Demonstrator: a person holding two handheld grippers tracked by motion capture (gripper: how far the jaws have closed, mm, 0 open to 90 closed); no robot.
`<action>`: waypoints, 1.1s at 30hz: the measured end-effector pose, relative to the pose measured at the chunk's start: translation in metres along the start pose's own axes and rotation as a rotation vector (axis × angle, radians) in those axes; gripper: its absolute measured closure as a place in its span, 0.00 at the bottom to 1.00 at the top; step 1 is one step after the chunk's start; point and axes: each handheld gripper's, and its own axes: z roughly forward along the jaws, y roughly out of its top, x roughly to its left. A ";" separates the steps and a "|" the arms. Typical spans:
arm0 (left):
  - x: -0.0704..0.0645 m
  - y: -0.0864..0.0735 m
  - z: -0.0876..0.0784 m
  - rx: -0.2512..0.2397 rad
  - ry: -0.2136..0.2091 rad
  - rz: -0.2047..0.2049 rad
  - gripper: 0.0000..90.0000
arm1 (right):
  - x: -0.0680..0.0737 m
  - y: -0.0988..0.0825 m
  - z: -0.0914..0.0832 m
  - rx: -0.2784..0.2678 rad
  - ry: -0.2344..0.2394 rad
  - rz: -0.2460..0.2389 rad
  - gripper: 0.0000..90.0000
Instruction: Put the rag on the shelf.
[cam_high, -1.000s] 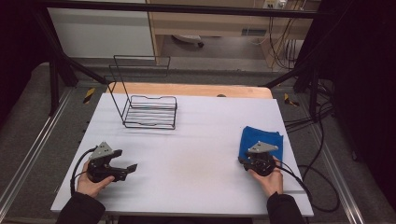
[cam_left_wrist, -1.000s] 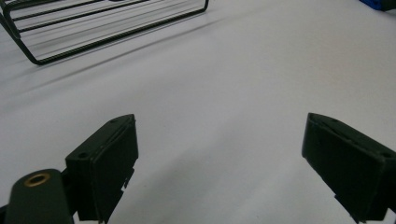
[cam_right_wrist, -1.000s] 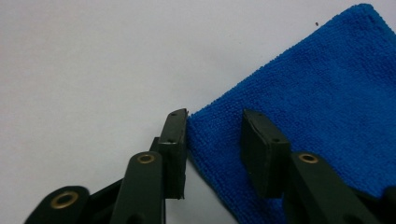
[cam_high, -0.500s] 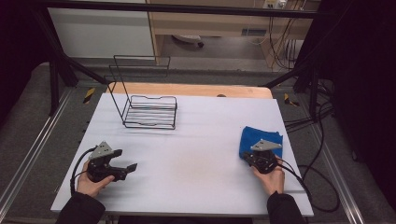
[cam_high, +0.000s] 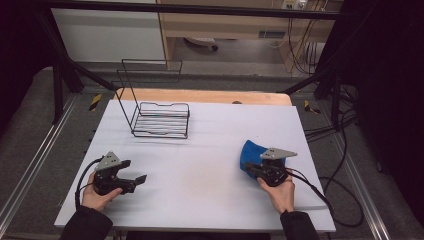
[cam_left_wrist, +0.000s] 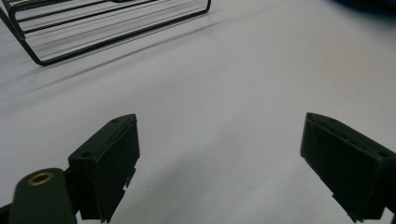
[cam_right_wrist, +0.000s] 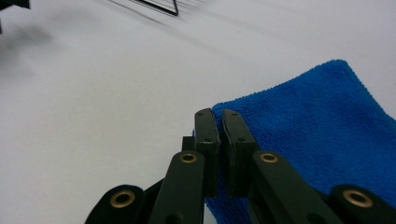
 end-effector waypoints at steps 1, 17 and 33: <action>0.000 0.000 0.000 0.001 0.001 -0.001 0.13 | 0.004 0.002 0.002 0.000 0.014 0.009 0.96; 0.000 0.000 0.001 0.008 0.009 0.005 0.13 | 0.052 0.034 0.058 0.021 0.088 0.005 0.96; 0.000 0.001 0.000 0.003 0.008 0.006 0.13 | 0.081 0.064 0.135 0.068 0.074 0.006 0.96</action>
